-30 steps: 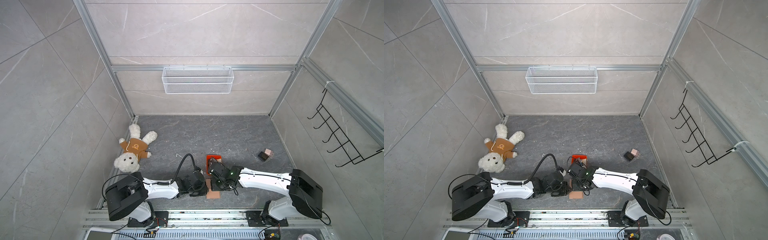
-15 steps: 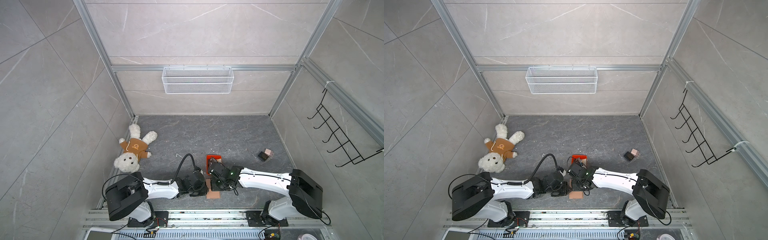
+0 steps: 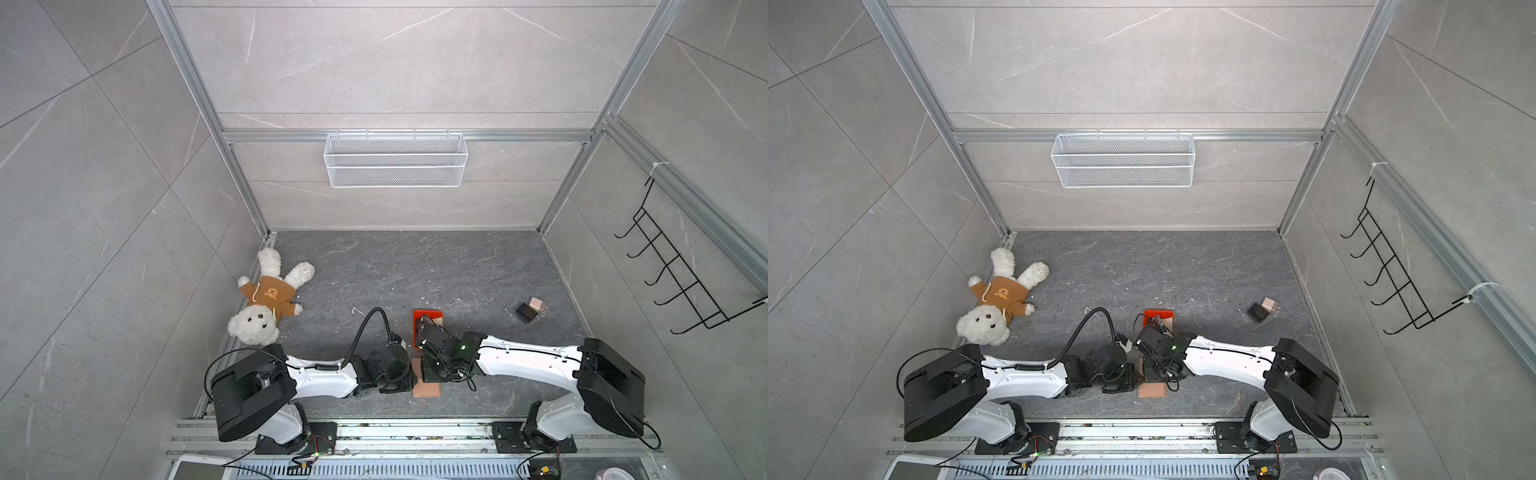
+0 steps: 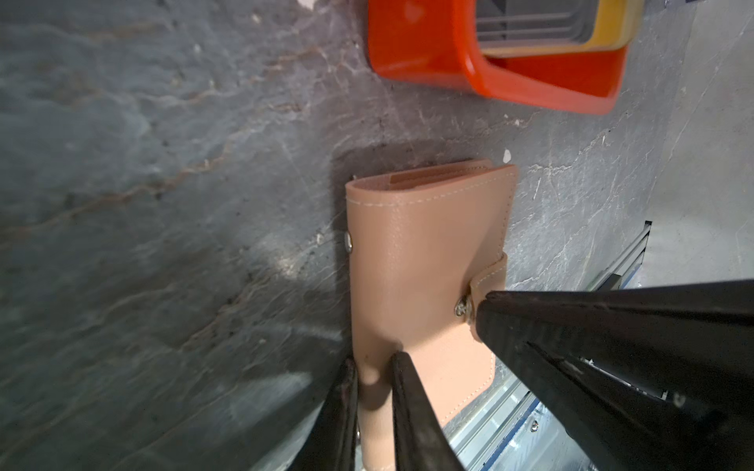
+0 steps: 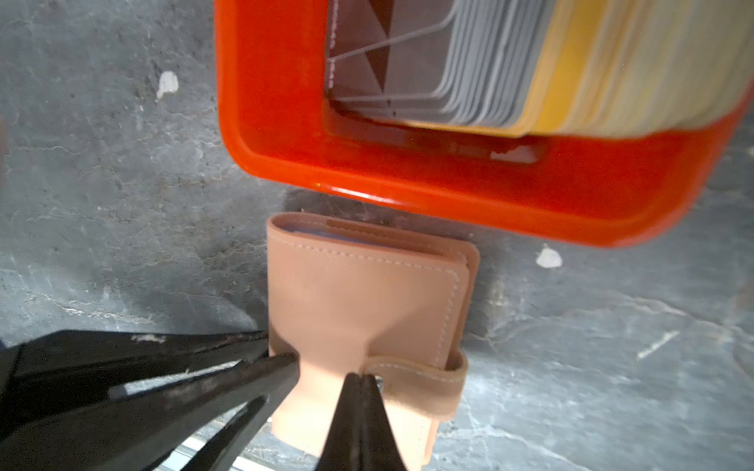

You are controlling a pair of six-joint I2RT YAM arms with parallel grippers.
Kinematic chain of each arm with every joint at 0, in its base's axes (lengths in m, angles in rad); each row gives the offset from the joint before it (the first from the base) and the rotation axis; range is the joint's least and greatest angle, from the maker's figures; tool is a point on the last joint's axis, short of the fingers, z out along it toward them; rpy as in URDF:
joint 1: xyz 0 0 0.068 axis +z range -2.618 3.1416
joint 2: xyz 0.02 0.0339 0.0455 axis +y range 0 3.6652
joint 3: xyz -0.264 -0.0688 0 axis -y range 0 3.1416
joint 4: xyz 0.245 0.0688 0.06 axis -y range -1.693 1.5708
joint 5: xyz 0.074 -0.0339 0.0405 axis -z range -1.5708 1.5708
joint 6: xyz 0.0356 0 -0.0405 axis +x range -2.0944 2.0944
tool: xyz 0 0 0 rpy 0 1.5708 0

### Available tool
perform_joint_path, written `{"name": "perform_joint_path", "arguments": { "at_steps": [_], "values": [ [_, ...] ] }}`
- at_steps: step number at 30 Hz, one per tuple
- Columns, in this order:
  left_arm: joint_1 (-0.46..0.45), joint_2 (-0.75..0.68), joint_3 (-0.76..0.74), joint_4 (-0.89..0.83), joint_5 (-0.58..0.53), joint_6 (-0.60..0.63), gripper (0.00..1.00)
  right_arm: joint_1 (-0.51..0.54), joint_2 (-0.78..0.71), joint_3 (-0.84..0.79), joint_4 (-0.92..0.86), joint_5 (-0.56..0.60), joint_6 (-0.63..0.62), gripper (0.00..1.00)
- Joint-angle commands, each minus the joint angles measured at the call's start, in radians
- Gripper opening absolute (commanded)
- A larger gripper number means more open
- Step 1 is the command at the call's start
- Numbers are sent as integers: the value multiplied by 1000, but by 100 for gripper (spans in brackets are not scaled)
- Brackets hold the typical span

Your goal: Put the credit cards into the card holder

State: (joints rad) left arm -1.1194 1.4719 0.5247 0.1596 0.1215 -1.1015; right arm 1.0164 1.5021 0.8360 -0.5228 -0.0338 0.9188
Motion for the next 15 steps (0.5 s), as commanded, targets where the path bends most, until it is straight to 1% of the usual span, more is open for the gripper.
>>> {"name": "perform_joint_path", "arguments": {
  "at_steps": [1,15],
  "values": [
    [-12,16,-8,1,-6,-13,18,15,28,3,-20,-6,-15,0],
    [-13,21,-6,1,-6,-14,18,22,62,16,-63,20,-11,0]
  ]
}}
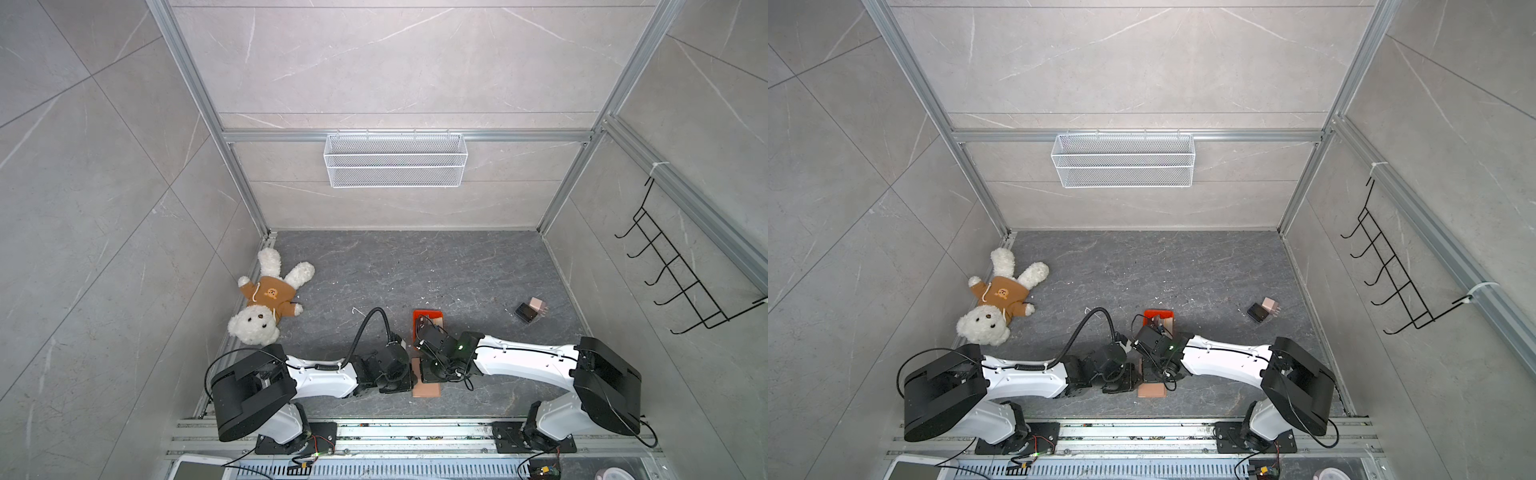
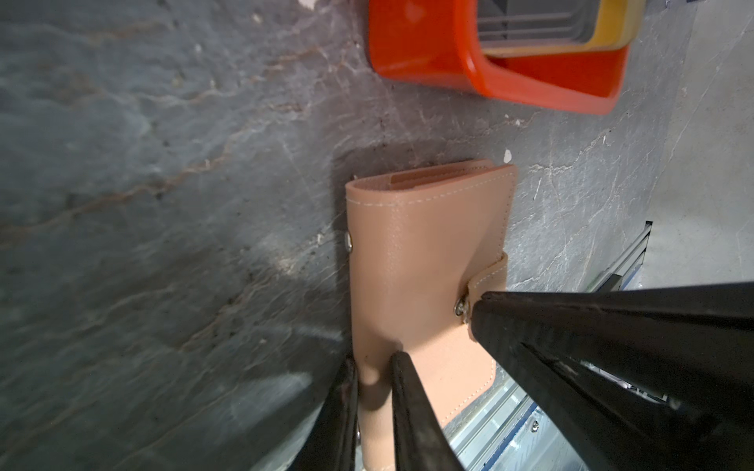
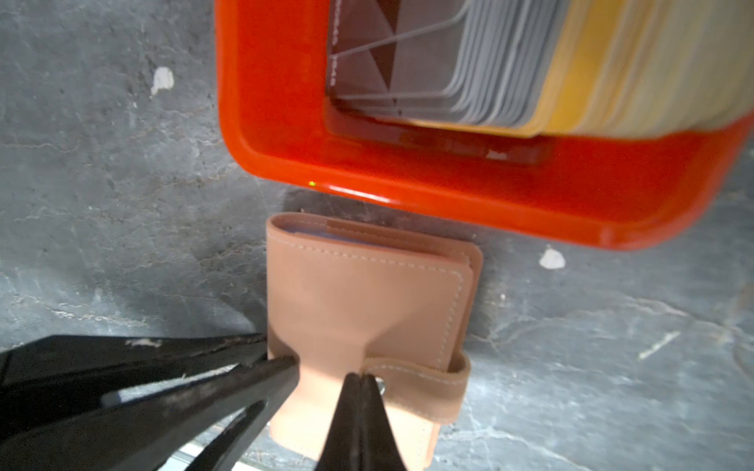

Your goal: Put the credit cards into the card holder

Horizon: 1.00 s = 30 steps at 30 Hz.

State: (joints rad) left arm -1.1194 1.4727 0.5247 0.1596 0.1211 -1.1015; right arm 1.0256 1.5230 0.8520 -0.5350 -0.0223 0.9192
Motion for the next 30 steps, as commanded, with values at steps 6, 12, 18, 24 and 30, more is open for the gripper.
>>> {"name": "perform_joint_path", "arguments": {
  "at_steps": [6,12,18,24,30],
  "values": [
    [-13,18,-9,1,-6,-14,18,14,51,3,-59,13,-10,0],
    [-13,18,-10,1,-6,-14,18,18,55,3,-63,19,-8,0],
    [-13,18,-8,1,-5,-14,18,17,61,5,-73,24,-6,0],
    [-13,19,-5,1,-4,-14,18,18,69,8,-75,25,-5,0],
    [-13,19,-1,-3,-1,-12,18,17,89,10,-68,22,-5,0]
  ]
}}
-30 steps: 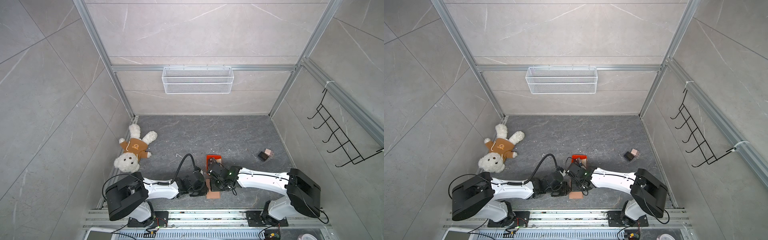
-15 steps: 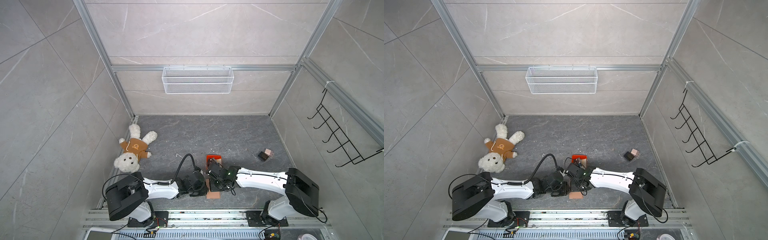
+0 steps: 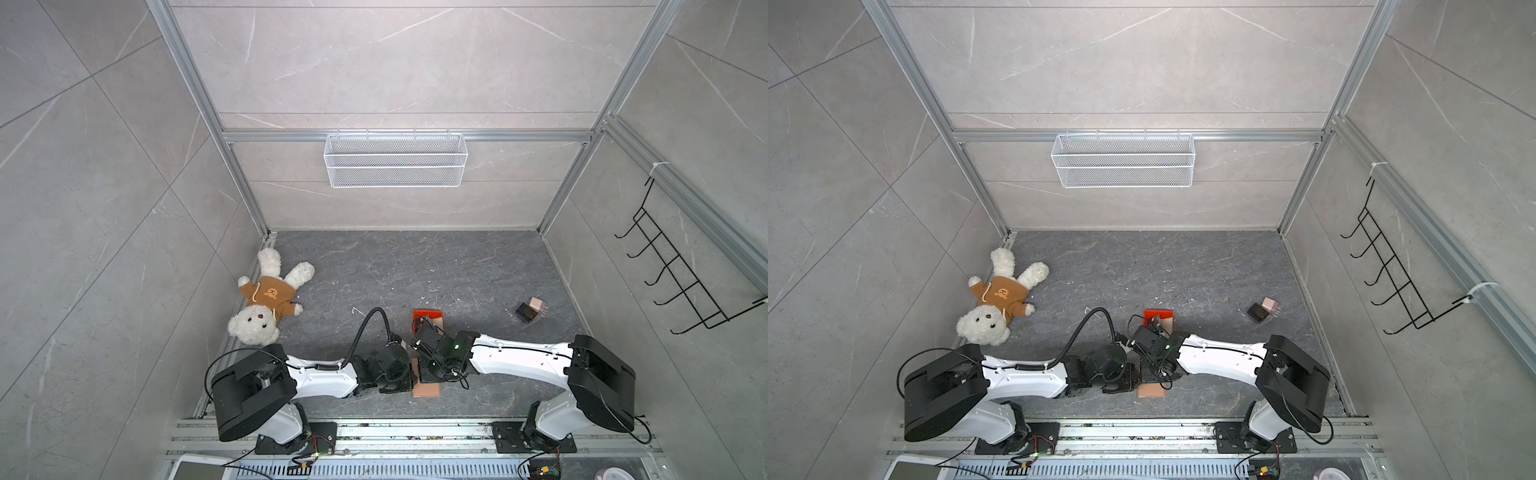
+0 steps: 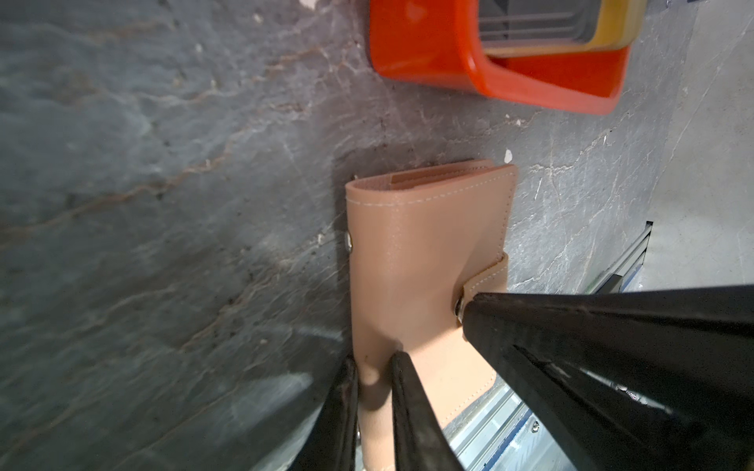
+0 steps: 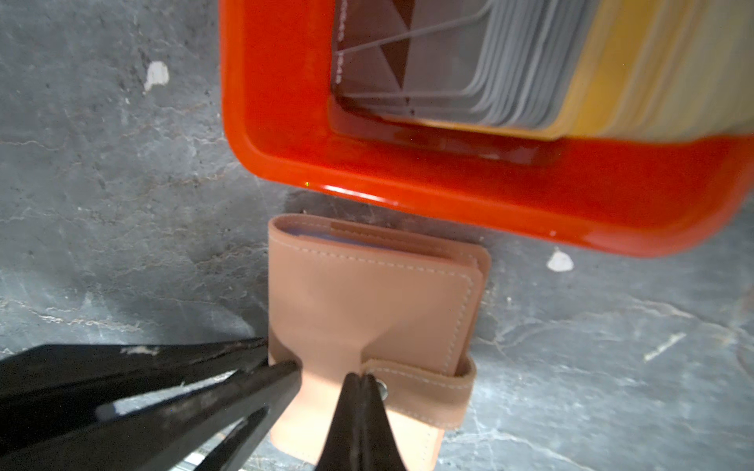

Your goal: Put the credit cards into the card holder

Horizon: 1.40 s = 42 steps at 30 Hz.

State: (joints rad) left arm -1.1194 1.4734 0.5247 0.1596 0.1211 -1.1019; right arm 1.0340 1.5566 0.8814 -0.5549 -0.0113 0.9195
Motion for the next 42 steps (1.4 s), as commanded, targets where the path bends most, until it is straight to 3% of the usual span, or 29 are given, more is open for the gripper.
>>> {"name": "perform_joint_path", "arguments": {
  "at_steps": [1,15,24,28,34,42],
  "values": [
    [-13,19,-1,-3,-2,-12,18,9,57,-21,-47,11,-5,0],
    [-13,10,4,-21,-5,-6,18,10,-18,-6,-30,19,-10,0],
    [-13,6,1,-25,-9,-4,18,9,-78,-16,-22,20,-7,18],
    [-13,4,-1,-25,-11,-5,18,9,-104,-31,-20,22,-4,21],
    [-12,0,-1,-26,-12,-6,18,9,-114,-47,-25,34,4,11],
    [-13,-1,-1,-28,-13,-6,18,9,-61,-39,-11,36,1,10]
  ]
}}
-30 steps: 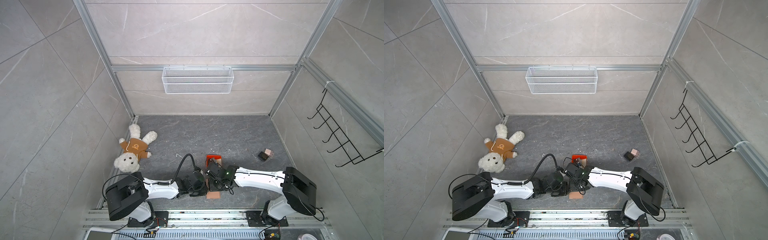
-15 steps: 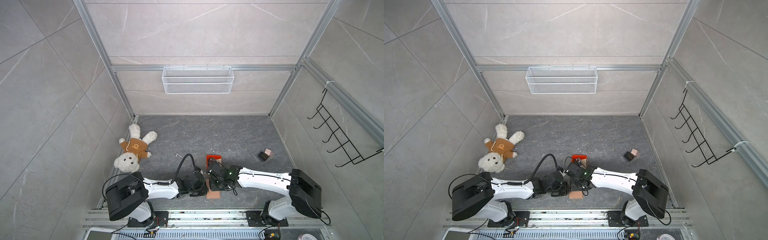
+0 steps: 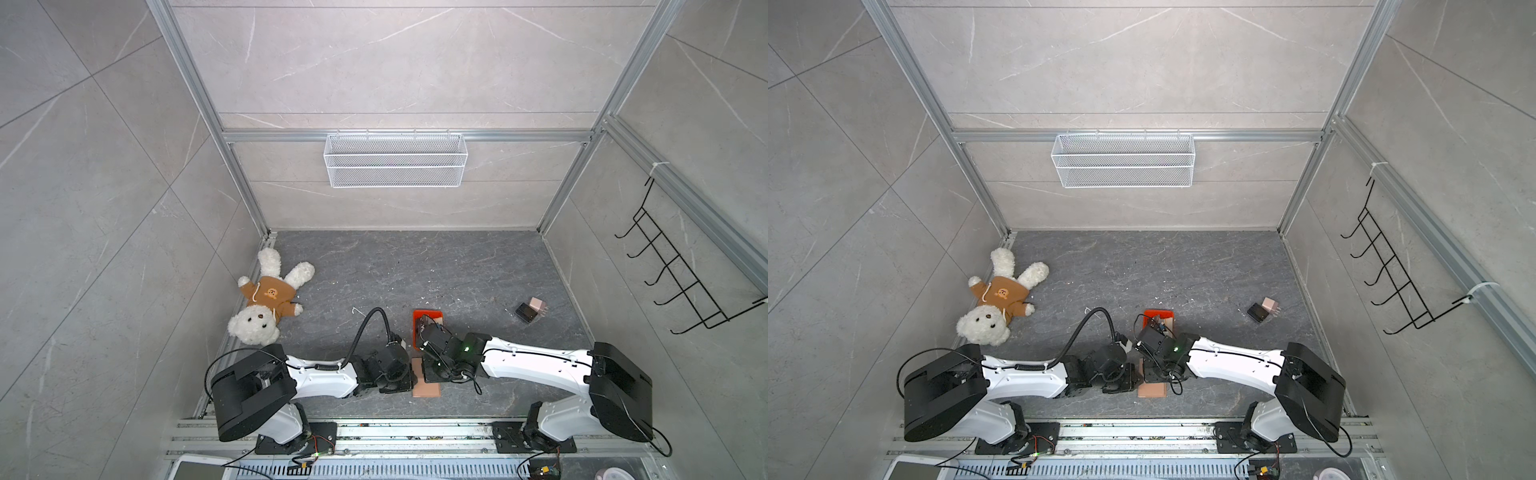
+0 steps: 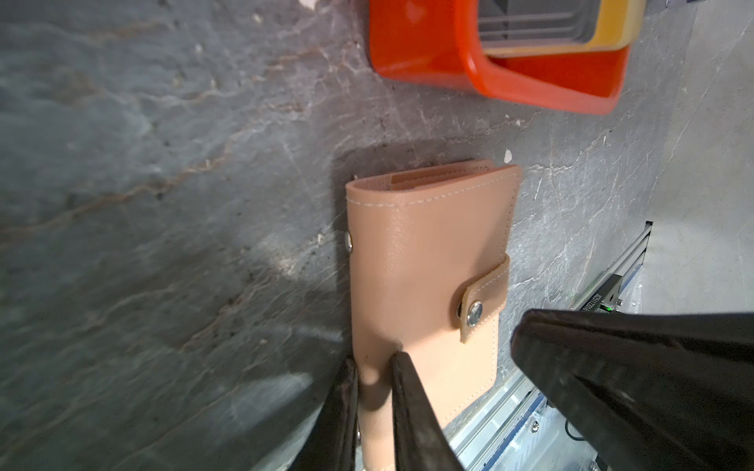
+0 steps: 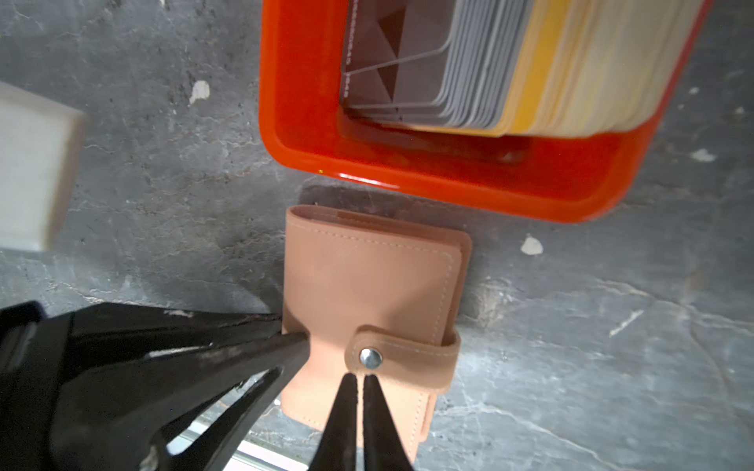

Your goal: Put the credit cards into the card holder

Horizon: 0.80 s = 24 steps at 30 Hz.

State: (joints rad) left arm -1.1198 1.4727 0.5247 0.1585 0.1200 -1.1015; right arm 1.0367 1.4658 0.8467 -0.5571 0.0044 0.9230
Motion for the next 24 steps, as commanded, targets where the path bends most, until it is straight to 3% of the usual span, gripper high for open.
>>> {"name": "perform_joint_path", "arguments": {
  "at_steps": [1,24],
  "values": [
    [-12,-2,-1,-27,-11,-6,18,6,36,-4,-8,19,-3,10],
    [-12,-18,-18,-25,-19,-15,18,14,105,-17,-10,27,0,9]
  ]
}}
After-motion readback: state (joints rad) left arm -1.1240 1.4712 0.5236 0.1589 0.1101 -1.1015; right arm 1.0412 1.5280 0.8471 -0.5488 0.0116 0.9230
